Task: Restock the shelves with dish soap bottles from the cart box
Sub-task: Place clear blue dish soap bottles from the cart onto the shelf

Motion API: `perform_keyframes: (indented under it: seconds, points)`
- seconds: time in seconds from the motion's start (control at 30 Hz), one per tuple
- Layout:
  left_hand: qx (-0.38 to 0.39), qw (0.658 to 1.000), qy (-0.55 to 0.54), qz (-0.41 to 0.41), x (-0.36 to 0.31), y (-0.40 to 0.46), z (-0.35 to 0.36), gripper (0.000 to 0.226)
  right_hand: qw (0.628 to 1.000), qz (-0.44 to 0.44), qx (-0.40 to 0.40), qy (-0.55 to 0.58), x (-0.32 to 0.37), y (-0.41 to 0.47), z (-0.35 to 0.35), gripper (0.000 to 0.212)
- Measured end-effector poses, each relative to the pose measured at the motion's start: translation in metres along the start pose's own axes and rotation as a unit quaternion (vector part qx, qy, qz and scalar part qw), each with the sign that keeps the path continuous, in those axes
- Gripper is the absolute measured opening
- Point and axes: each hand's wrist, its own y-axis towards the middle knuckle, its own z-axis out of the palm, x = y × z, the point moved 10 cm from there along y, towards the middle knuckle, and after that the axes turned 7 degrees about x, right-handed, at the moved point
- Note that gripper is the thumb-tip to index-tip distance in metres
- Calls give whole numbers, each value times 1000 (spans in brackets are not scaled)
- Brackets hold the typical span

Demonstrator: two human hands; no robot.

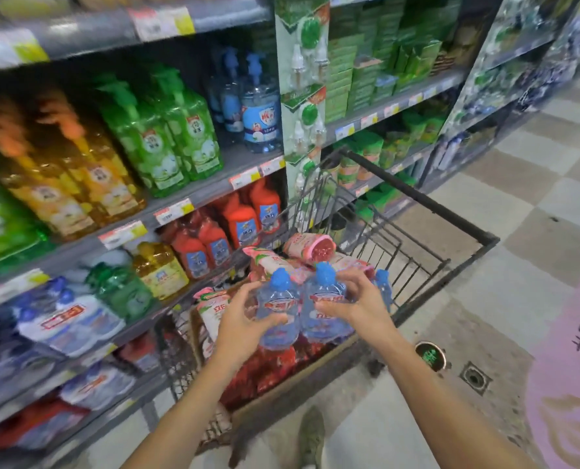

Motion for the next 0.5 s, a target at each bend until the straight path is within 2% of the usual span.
perform_keyframes:
  seconds: [0.2, 0.37, 0.5]
  points:
    - [-68, 997, -12, 15, -5, -89, -54, 57, 998, -29, 49, 5, 26, -48, 65, 61]
    - [-151, 988, -29, -3, -3, -170, -107, 59, 991, -31, 133, -19, 51, -86, 138, 53]
    - [-221, 975, -30, -21, 12, -230, -159, 73, 979, -55, 195, -36, 73, -108, 209, 50]
